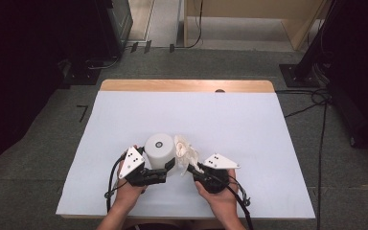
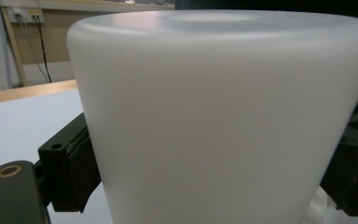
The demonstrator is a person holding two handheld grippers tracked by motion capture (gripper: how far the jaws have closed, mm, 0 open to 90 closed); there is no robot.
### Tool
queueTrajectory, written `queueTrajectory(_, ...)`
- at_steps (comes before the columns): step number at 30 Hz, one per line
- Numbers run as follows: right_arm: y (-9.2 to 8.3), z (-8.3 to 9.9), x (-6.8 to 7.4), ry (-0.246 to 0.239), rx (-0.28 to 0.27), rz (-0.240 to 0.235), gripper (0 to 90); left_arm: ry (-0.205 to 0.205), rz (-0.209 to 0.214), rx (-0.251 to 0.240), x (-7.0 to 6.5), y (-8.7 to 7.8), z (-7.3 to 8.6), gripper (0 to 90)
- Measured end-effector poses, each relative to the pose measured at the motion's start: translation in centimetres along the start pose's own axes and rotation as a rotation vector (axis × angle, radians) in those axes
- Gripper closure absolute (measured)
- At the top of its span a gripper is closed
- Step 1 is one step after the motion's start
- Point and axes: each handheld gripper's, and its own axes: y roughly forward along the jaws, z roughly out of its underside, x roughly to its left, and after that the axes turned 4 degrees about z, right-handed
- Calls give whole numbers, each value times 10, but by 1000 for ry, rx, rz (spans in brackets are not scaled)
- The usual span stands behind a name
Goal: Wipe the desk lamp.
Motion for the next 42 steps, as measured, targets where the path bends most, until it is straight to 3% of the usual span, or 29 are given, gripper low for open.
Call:
queueTrajectory(7, -17, -10, -18, 47, -77, 54, 765, 37, -57, 78, 7, 14, 22, 84)
queueTrajectory(13, -20, -10, -22, 48, -89, 69, 766, 97, -108, 134, 8, 18, 34, 83)
queueTrajectory(20, -21, -10, -22, 41, -89, 73, 766, 102, -136, 119, 4, 15, 39, 69)
queueTrajectory(24, -21, -10, -24, 46, -89, 75, 766, 105, -210, 108, -9, 16, 35, 3)
queueTrajectory(27, -20, -9, -24, 45, -87, 77, 766, 100, -290, 128, -18, 21, 37, 2)
queueTrajectory(30, -19, -8, -24, 42, -82, 76, 765, 73, -338, 169, -18, 25, 40, 20)
queueTrajectory(35, -18, -8, -23, 46, -77, 74, 766, 54, -306, 176, -14, 23, 39, 77)
queueTrajectory(39, -19, -8, -22, 41, -83, 73, 766, 14, -206, 165, -7, 19, 33, 80)
queueTrajectory(40, -19, -8, -22, 41, -83, 73, 766, 14, -206, 165, -7, 19, 33, 80)
queueTrajectory(42, -19, -8, -20, 32, -91, 76, 766, 6, -145, 132, -8, 15, 26, 80)
